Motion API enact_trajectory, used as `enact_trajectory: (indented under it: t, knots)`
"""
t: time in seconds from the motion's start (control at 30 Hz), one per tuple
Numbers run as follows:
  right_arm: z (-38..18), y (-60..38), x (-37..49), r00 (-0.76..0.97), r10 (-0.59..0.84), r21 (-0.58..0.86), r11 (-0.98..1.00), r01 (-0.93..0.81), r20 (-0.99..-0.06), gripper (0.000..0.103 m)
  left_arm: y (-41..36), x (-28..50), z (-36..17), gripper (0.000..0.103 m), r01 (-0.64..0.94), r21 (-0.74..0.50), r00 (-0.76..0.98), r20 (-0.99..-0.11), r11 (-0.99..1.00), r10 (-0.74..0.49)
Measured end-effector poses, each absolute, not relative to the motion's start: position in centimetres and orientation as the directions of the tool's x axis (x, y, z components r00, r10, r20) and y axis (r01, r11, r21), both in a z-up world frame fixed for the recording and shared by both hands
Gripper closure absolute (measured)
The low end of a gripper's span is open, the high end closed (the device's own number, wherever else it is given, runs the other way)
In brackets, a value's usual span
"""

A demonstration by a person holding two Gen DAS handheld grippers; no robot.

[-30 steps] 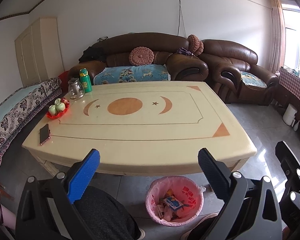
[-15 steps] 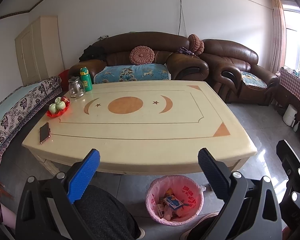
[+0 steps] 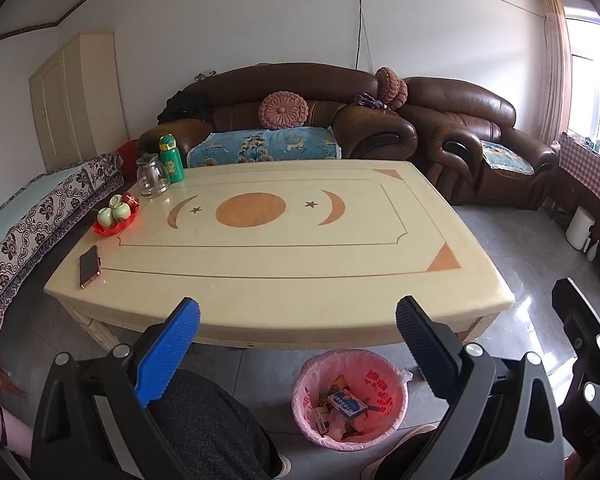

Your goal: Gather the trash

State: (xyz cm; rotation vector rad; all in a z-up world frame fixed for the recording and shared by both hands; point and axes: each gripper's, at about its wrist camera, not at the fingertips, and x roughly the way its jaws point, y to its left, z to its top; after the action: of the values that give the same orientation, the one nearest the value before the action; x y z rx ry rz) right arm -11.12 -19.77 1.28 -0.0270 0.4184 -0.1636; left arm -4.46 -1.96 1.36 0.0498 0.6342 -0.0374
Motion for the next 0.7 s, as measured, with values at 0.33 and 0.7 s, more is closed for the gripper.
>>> enact_trajectory:
  t: [0.33,0.7]
  knots:
    - [1.25,-19.80,-11.11,0.900,-0.161,-0.057,0.987,0.151,-0.405,0.006,-2.00,-4.36,1.29,0.007,0.050,0.036,0.805,-0.593,0.998,-0.019]
    - [1.34,-19.77,-11.05,0.900,-0.164,-0.058,0.986,0.154,-0.403,0.006,-1.83,-4.26,1.03,0.007,0.050,0.038,0.801,-0.599,0.998,-0.018]
